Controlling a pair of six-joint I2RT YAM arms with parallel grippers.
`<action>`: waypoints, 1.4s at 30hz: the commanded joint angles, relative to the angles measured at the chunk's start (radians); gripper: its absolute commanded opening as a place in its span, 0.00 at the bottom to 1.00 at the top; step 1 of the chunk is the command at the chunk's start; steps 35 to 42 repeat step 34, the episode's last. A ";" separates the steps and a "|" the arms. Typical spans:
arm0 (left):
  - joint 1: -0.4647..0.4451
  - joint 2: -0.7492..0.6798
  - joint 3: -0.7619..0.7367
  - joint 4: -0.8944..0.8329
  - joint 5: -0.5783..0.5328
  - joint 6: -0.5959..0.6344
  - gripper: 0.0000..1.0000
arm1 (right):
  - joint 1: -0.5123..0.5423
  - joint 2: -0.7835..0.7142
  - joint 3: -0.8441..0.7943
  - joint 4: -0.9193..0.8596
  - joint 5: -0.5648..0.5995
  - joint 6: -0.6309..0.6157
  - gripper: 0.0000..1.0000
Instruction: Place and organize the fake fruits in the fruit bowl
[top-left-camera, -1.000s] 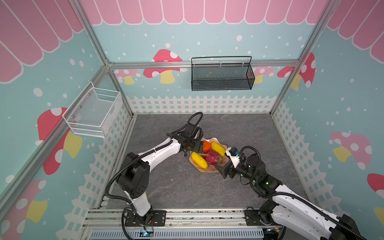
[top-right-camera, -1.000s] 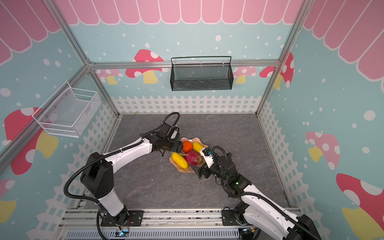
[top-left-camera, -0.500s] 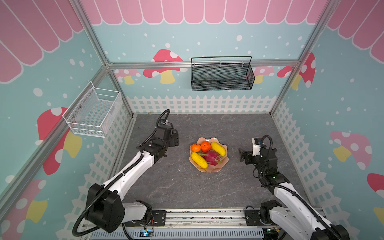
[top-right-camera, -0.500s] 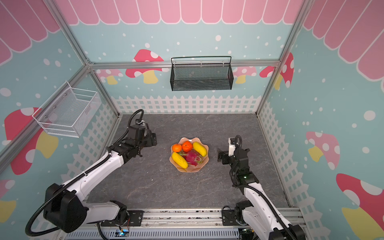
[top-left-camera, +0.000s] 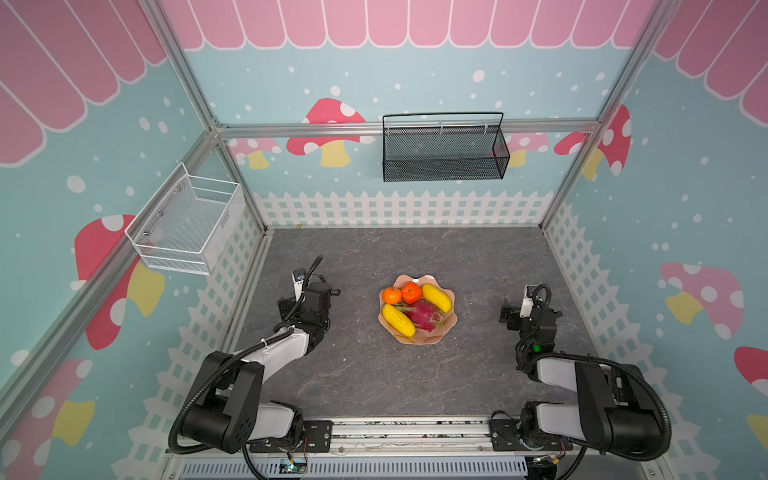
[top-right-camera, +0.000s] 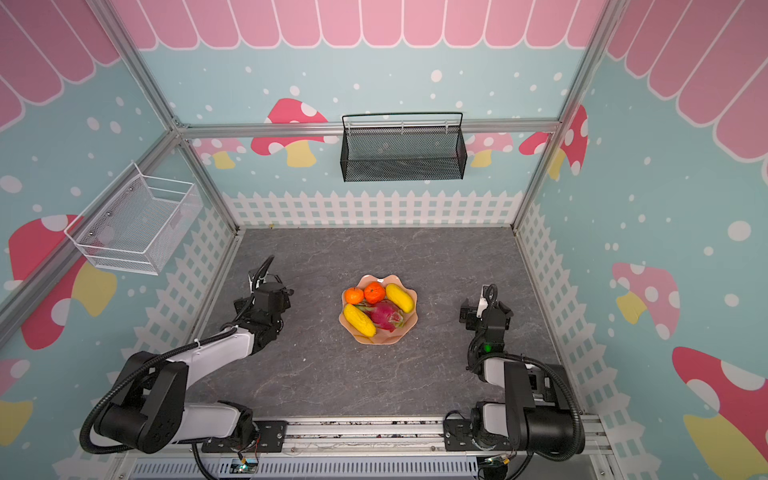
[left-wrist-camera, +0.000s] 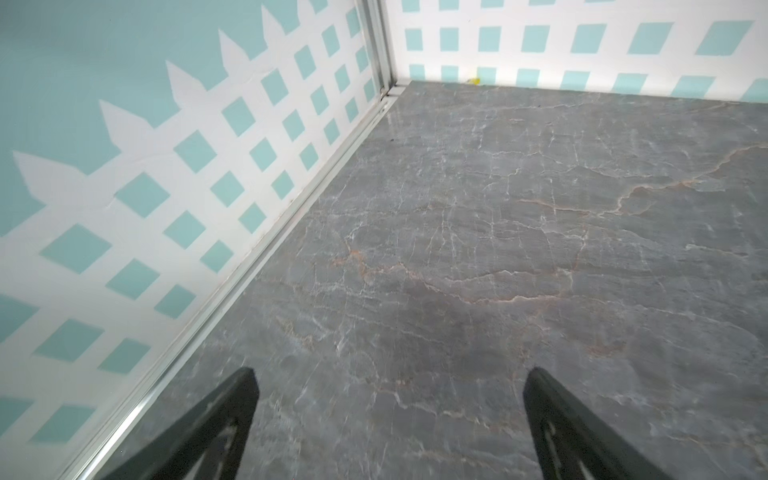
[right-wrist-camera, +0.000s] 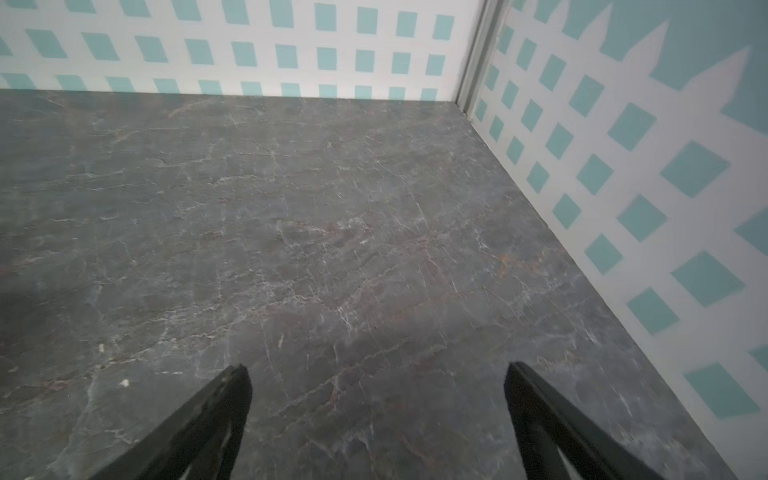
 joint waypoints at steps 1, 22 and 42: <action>0.015 -0.002 -0.091 0.393 0.116 0.136 1.00 | -0.024 0.059 0.007 0.282 -0.201 -0.050 0.98; 0.193 0.165 -0.127 0.638 0.412 0.133 1.00 | 0.007 0.179 0.003 0.392 -0.219 -0.101 0.98; 0.194 0.167 -0.128 0.641 0.412 0.136 1.00 | 0.011 0.178 0.007 0.383 -0.214 -0.105 0.98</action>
